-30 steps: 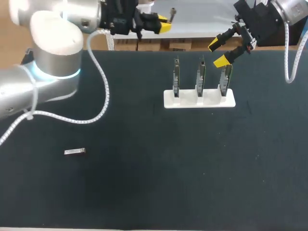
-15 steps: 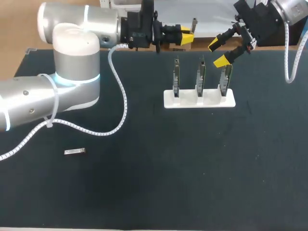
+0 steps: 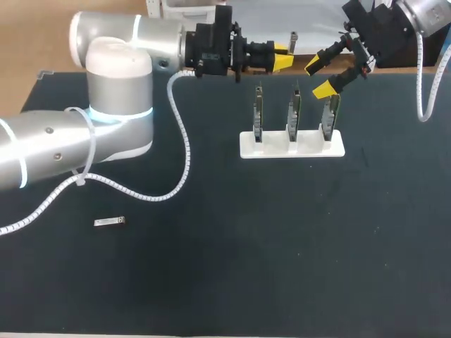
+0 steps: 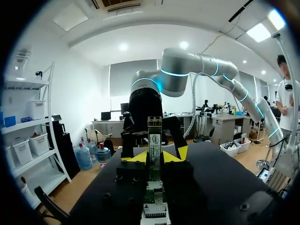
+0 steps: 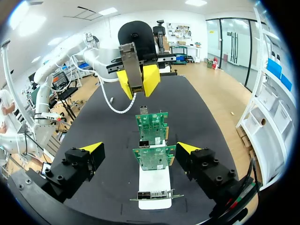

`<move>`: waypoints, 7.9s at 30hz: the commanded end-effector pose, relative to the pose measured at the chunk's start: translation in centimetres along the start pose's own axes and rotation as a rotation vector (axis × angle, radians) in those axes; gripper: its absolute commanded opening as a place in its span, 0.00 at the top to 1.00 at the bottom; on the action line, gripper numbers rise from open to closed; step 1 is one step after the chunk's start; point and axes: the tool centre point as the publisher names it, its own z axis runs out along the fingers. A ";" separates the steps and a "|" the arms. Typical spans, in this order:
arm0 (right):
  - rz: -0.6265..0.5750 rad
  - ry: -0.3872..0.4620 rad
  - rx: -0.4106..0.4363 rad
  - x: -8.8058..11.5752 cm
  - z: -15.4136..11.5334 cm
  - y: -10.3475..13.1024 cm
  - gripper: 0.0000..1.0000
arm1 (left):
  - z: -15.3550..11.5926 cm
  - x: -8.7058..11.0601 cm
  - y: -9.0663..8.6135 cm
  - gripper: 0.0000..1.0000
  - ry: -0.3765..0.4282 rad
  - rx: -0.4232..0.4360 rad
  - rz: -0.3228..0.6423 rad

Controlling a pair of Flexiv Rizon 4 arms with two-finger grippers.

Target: Pick up the optical module with the left hand, and insert it into the network port with the right hand.

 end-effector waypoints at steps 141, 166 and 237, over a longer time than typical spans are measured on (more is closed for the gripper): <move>0.000 0.000 0.005 0.0 0.0 0.2 0.00 | 2.3 4.6 -0.1 1.00 -0.031 -0.025 -0.127; -0.007 0.010 0.082 -0.9 -1.0 -0.1 0.00 | 2.4 4.8 0.0 1.00 -0.027 -0.025 -0.130; -0.051 -0.066 0.043 -5.0 0.0 -0.2 1.00 | 2.4 4.8 0.0 1.00 -0.027 -0.025 -0.130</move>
